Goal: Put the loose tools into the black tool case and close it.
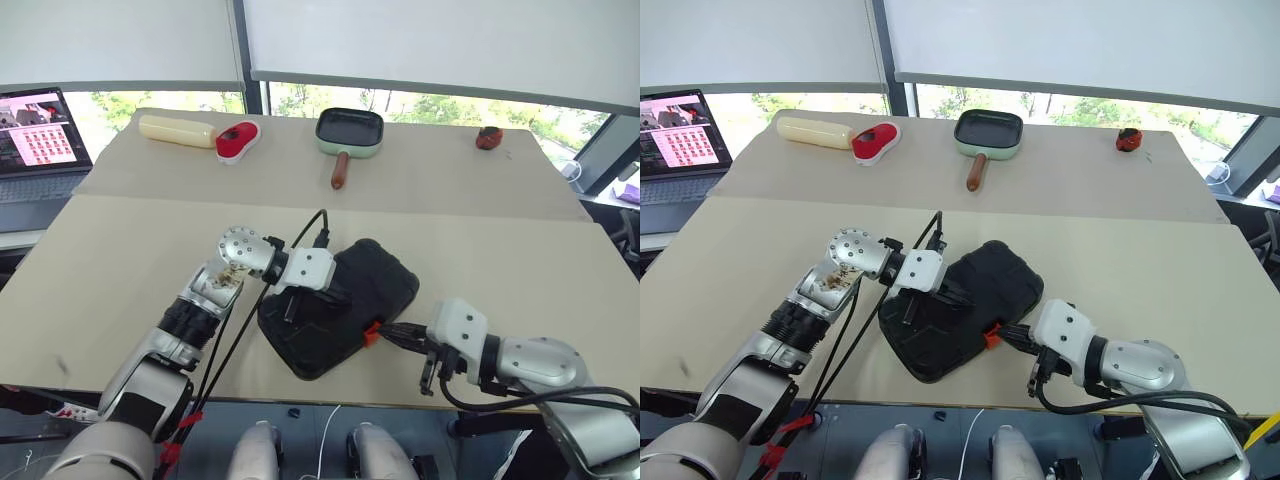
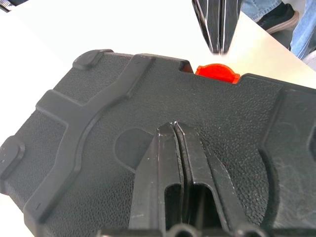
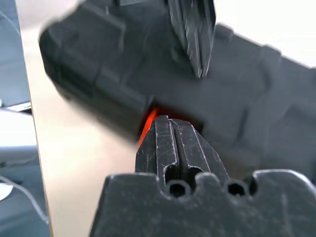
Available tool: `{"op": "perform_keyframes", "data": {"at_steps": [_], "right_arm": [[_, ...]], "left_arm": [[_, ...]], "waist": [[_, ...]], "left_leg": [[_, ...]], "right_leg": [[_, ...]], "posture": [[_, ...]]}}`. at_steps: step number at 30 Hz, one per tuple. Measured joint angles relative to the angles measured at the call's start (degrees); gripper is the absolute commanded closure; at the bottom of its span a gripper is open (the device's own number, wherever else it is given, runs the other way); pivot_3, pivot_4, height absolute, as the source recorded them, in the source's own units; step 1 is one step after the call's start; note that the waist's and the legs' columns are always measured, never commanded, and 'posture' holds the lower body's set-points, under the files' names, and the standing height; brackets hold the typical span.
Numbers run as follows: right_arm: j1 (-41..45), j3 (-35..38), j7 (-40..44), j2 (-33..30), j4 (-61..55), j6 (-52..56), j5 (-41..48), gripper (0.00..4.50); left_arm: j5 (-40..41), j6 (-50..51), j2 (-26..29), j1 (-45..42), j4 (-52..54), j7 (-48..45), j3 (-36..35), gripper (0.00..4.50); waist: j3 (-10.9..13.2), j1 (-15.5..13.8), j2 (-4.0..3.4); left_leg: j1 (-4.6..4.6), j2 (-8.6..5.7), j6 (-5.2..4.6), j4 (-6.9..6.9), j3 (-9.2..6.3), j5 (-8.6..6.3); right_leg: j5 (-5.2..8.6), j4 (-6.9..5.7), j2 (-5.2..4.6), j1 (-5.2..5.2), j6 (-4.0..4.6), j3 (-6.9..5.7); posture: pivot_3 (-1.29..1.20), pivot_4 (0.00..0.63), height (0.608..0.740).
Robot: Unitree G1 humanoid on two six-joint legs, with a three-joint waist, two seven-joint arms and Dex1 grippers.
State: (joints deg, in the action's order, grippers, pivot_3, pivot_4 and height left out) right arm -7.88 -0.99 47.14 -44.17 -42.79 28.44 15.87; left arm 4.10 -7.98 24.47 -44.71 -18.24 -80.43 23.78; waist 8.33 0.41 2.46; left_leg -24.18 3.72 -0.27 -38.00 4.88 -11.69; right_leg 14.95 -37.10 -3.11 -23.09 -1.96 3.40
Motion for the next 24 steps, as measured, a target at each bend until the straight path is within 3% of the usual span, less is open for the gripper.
{"op": "perform_keyframes", "data": {"at_steps": [5, 9, 18, 24], "right_arm": [[-5.7, -1.0, 0.1, -1.4, 1.1, -0.1, -1.5, 4.5], [-5.6, -3.4, -0.4, -1.1, 3.1, -1.3, -3.8, 4.5], [4.1, -6.1, -3.3, 4.5, 9.6, -2.3, -5.4, 4.5], [7.5, -4.6, -2.1, 3.7, 8.8, 1.6, -2.1, 4.5]], "left_arm": [[-0.1, -0.7, 0.3, 0.0, -0.5, -0.3, -0.1, 4.4], [0.0, -0.9, 0.3, -0.1, -0.6, -0.3, 0.0, 4.4], [-0.1, -1.6, 0.7, -0.2, -1.2, -0.3, -0.2, 4.4], [-0.3, -1.1, 1.0, 0.1, -1.2, 1.1, -0.5, 4.4]], "waist": [[0.0, 0.0, -0.03], [0.0, 0.0, -0.05], [-0.1, 0.2, -0.09], [-0.1, 0.5, -0.12]], "left_leg": [[0.04, -0.01, 0.0, 0.0, 0.03, 0.0], [0.03, -0.02, 0.0, 0.0, 0.02, 0.0], [0.03, 0.0, 0.0, 0.0, 0.02, 0.0], [0.07, 0.02, 0.0, 0.0, 0.02, 0.0]], "right_leg": [[0.0, 0.01, -0.02, 0.02, 0.0, 0.02], [0.0, 0.01, -0.03, 0.01, 0.0, 0.02], [0.0, 0.0, 0.0, 0.0, 0.0, 0.02], [-0.02, -0.03, 0.03, 0.0, 0.03, 0.06]], "posture": [[0.0, 0.15, 0.74], [0.0, 0.15, 0.74], [0.0, 0.15, 0.74], [0.0, 0.15, 0.74]]}}
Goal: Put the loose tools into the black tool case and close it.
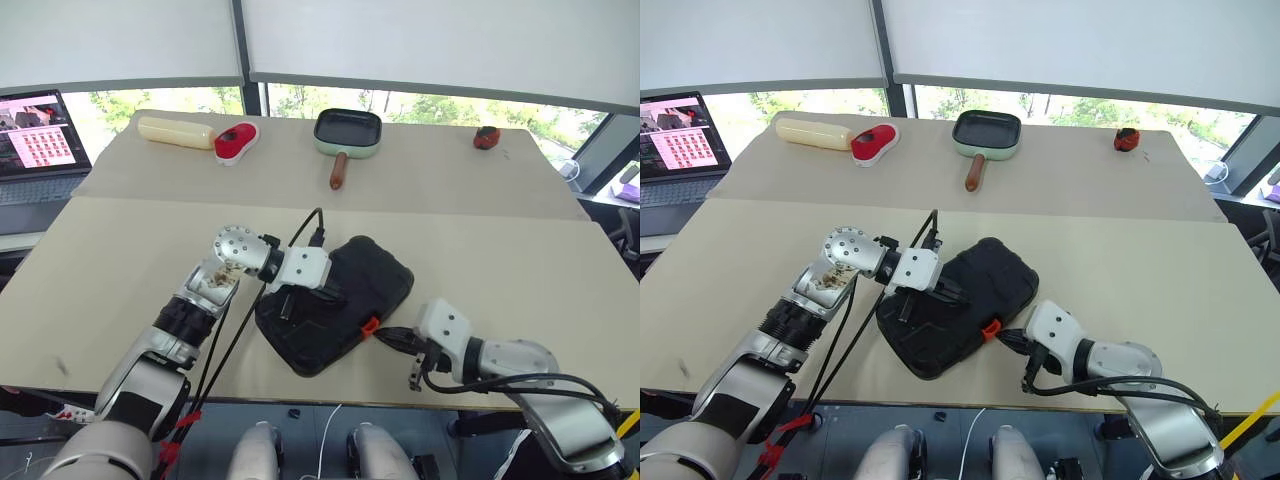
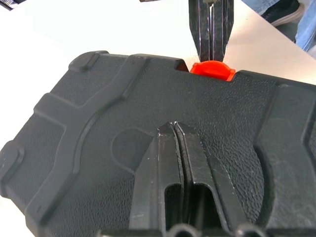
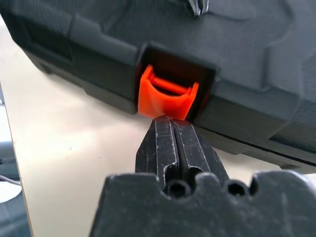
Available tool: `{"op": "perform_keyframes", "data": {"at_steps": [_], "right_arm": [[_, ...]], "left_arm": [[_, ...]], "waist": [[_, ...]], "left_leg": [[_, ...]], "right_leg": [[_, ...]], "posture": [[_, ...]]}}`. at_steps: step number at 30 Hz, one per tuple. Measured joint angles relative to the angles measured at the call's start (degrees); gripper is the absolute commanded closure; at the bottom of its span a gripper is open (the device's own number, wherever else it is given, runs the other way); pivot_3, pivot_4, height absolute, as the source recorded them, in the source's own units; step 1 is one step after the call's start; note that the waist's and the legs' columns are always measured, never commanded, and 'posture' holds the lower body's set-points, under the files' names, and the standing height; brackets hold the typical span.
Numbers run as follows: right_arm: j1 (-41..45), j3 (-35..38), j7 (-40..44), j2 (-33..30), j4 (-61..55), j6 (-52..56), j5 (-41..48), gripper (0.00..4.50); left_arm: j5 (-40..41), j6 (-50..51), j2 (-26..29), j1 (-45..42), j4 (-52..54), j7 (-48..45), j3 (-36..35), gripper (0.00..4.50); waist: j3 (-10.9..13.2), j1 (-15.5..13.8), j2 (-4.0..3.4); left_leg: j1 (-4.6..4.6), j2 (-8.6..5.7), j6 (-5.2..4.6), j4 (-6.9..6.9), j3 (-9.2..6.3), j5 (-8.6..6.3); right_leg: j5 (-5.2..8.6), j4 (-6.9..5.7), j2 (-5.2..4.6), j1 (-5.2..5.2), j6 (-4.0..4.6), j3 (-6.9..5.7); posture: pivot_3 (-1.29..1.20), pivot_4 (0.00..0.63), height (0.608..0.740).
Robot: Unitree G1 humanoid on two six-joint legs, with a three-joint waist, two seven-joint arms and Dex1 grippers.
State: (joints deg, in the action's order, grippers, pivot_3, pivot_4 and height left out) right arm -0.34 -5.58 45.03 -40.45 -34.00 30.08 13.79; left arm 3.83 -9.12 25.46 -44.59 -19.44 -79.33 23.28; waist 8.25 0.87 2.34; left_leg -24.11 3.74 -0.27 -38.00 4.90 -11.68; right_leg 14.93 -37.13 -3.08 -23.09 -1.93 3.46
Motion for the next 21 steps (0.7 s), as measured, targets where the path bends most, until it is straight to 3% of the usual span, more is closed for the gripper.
{"op": "perform_keyframes", "data": {"at_steps": [1, 4, 13, 15, 21], "right_arm": [[0.0, 0.9, 0.4, -0.8, -0.9, 0.4, 0.8, 4.5], [-2.8, 7.1, 5.1, -6.1, -4.9, 1.3, 5.6, 3.7], [-14.6, 39.9, 22.0, -16.6, -4.1, 11.2, 25.6, 0.57], [-16.7, 44.7, 25.1, -17.6, -2.4, 12.4, 27.7, 0.01], [-16.1, 47.7, 27.4, -18.3, 1.7, 12.8, 29.2, 0.01]], "left_arm": [[0.0, 0.6, -0.1, 0.1, 0.1, 0.2, -0.1, 4.18], [1.3, 4.8, 1.3, 1.5, 2.6, 0.9, -2.0, 3.3], [11.2, 20.4, 23.1, 13.0, 11.9, -4.3, -15.9, 0.12], [13.4, 24.4, 27.5, 16.9, 13.8, -5.3, -18.8, 0.0], [17.5, 30.1, 34.3, 25.3, 17.5, -5.7, -27.0, 0.0]], "waist": [[0.0, 0.0, -0.01], [0.0, -0.2, -0.03], [0.0, 0.2, -0.1], [0.0, 0.0, -0.08], [0.1, -0.5, 0.07]], "left_leg": [[0.0, 0.0, 0.0, 0.0, 0.0, 0.0], [-0.05, -0.01, 0.0, 0.01, 0.0, 0.0], [0.14, 0.1, 0.0, 0.19, 0.01, -0.01], [0.1, 0.06, 0.01, 0.19, 0.04, -0.01], [0.05, 0.06, 0.02, 0.17, 0.08, -0.01]], "right_leg": [[0.0, 0.0, -0.01, 0.01, 0.0, 0.0], [0.01, 0.02, -0.02, -0.01, -0.01, 0.0], [0.05, 0.02, 0.0, 0.02, 0.07, 0.03], [0.06, 0.04, -0.07, -0.01, 0.05, 0.02], [0.1, 0.07, -0.26, -0.08, 0.06, -0.05]], "posture": [[0.0, 0.15, 0.74], [0.0, 0.15, 0.74], [0.0, 0.15, 0.74], [0.0, 0.15, 0.74], [0.0, 0.15, 0.74]]}}
